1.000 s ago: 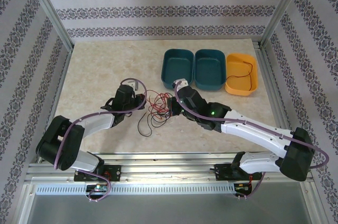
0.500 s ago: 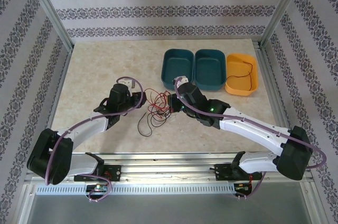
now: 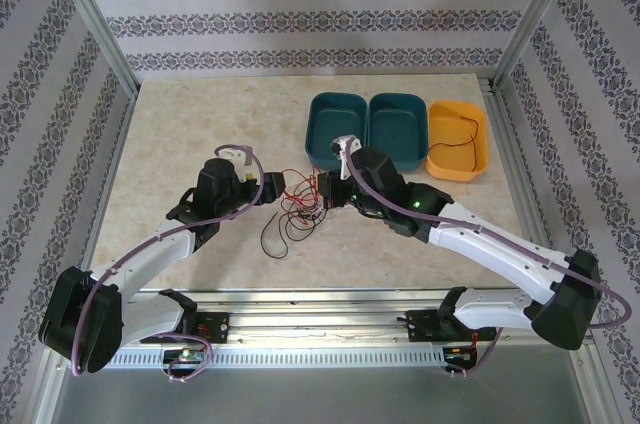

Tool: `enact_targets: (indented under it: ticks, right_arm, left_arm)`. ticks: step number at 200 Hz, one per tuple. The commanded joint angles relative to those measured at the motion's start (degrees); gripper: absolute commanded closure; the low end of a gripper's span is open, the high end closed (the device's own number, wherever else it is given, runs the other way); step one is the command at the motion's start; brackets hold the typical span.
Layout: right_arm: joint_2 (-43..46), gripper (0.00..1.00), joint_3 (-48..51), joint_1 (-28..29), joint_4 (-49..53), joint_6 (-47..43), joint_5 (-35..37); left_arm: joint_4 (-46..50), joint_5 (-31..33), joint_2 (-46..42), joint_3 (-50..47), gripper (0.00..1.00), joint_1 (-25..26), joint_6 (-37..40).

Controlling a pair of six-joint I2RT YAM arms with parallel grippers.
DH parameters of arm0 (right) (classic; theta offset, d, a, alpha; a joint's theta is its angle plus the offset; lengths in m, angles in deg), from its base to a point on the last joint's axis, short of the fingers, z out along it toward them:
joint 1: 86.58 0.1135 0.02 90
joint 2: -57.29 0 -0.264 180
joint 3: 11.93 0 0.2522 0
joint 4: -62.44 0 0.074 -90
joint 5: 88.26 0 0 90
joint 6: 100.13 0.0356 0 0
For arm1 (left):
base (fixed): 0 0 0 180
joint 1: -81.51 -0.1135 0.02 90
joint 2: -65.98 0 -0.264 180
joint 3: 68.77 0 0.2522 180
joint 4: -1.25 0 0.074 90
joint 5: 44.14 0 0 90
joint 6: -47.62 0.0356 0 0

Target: Untangle the cables

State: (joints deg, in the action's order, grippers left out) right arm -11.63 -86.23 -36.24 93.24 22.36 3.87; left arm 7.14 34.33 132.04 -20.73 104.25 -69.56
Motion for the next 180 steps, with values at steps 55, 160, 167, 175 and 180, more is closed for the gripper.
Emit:
enact_targets:
  ticks: [55, 160, 167, 175, 180]
  right_arm:
    - [3.49, 1.00, -6.11, -0.51, 3.15, -5.47, -3.00]
    - [0.57, 1.00, -19.43, -0.51, 4.28, -11.54, -10.51]
    - [0.34, 1.00, -20.22, -0.51, 4.40, -11.94, -10.67]
    - [0.12, 1.00, -21.11, -0.51, 4.60, -12.32, -10.92]
    - [0.00, 1.00, -21.52, -0.51, 4.57, -12.58, -10.96]
  left_arm:
    - [-1.10, -3.05, -0.05, 0.61, 0.01, -0.59, -0.07]
    - [-4.00, -4.91, 1.87, -0.18, 0.01, -0.54, -1.70]
    - [-4.28, -5.06, 2.23, -0.32, 0.01, -0.57, -1.90]
    - [-4.42, -5.20, 2.60, -0.19, 0.01, -0.57, -1.90]
    - [-4.51, -5.38, 2.80, -0.19, 0.01, -0.59, -1.92]
